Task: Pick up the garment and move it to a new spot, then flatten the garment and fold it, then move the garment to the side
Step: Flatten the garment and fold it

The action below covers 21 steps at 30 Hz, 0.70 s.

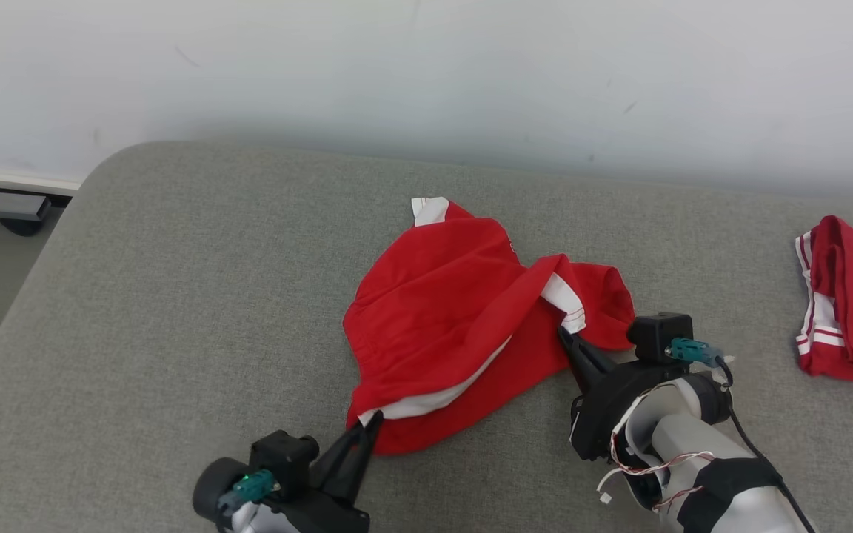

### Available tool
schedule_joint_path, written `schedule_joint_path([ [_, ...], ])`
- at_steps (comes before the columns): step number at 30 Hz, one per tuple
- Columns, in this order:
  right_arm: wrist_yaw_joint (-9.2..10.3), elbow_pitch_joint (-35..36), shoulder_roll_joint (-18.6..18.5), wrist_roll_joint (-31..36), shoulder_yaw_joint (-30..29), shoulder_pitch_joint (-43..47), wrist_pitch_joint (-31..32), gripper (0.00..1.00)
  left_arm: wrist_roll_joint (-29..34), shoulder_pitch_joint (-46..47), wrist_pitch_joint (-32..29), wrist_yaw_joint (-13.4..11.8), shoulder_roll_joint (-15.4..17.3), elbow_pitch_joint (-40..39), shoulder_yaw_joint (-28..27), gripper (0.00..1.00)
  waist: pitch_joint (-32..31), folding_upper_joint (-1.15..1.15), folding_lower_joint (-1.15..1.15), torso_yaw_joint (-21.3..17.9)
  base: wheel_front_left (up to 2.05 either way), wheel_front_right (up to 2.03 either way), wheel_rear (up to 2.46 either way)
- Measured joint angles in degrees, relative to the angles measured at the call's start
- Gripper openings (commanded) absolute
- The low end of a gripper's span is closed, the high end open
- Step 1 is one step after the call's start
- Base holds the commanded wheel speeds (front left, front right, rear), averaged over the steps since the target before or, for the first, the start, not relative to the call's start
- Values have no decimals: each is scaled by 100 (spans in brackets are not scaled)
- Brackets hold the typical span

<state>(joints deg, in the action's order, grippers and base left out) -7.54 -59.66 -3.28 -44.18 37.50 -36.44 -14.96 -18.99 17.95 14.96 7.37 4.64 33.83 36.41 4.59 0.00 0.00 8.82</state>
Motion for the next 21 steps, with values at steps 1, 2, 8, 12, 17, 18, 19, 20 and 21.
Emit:
schedule_joint_path([
  [1,0,60,-27,15,-16,5,-1,0,13,-10,0,-13,19,-67,-64,0,-14,0,0,-5,0,0,0],
  [2,0,132,-64,41,-38,14,0,0,34,-20,0,-35,51,-151,-124,0,-31,0,0,-9,0,0,0],
  [8,0,630,-303,92,-97,31,-1,0,94,-102,2,-83,285,-675,-470,0,-140,0,0,-60,0,0,0],
  [12,0,909,-483,62,25,-4,-1,0,111,-93,3,-80,470,-960,-622,0,-190,0,0,-139,0,0,0],
  [17,0,1198,-695,-166,227,-309,4,0,120,274,-11,-31,817,-1148,-633,0,-185,0,0,-266,0,0,0],
  [18,0,1230,-750,-201,274,-402,19,0,112,421,-45,-29,903,-1189,-627,0,-170,0,0,-291,0,0,0],
  [19,0,1260,-808,-238,319,-510,44,0,59,577,-78,-23,980,-1237,-631,0,-147,0,0,-312,0,0,0],
  [20,0,1289,-862,-271,358,-642,80,0,0,749,-134,-21,1059,-1278,-616,0,-119,0,0,-333,0,0,0],
  [21,0,1321,-903,-312,392,-792,99,0,-5,948,-202,-3,1185,-1314,-570,0,-85,0,0,-359,0,0,0],
])
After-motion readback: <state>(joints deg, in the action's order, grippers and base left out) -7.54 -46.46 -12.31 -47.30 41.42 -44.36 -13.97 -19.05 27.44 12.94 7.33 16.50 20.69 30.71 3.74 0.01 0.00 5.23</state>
